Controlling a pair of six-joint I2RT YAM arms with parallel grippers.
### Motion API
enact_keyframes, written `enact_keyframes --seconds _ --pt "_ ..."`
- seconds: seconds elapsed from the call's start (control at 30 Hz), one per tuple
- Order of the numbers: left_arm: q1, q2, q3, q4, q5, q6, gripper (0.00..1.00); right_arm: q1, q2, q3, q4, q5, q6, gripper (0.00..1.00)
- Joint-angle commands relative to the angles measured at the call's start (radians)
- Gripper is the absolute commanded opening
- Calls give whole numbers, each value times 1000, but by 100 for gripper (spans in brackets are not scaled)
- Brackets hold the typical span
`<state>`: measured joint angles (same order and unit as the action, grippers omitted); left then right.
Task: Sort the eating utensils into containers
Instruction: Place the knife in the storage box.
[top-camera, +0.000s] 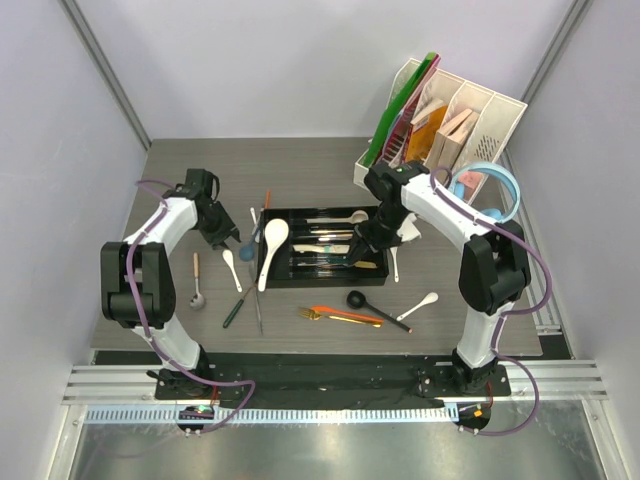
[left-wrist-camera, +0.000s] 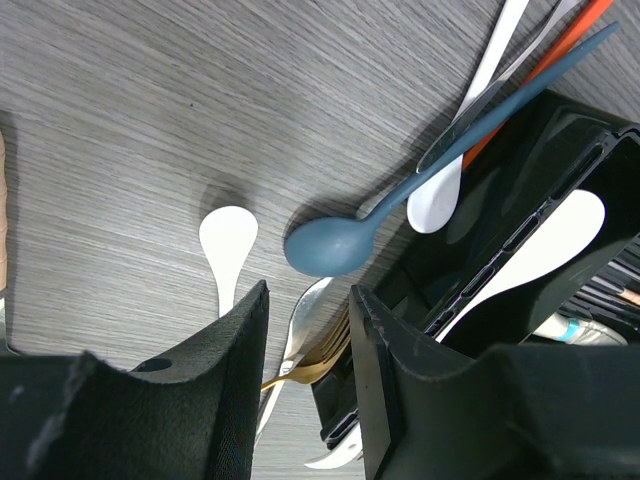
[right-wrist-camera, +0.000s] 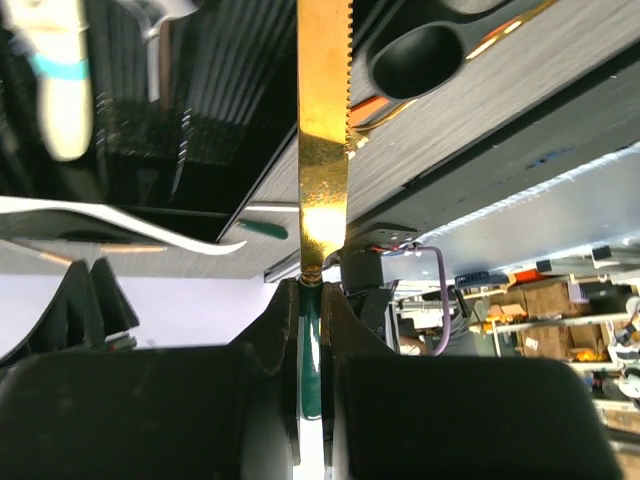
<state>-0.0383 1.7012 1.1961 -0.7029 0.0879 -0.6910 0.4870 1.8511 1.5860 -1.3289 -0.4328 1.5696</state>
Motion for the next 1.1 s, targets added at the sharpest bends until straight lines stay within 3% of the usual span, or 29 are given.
enact_keyframes --seconds 0.0,0.33,0.8,0.87,0.93,1.07 --pt "6 -23 0 25 -8 19 39 7 -39 -67 -104 -23 36 1" --pt "8 -28 -16 29 -8 18 39 18 25 -72 -79 -30 -19 1" --pt "18 -43 -29 6 -25 34 39 19 197 109 -55 -27 -74 1" --pt "20 -40 -26 5 -27 34 38 21 215 115 -55 -30 -88 6" --pt "21 -40 -21 3 -27 34 38 21 227 120 -52 -34 -95 18" --pt "25 -35 -21 2 -31 36 39 22 269 147 -47 -37 -120 23"
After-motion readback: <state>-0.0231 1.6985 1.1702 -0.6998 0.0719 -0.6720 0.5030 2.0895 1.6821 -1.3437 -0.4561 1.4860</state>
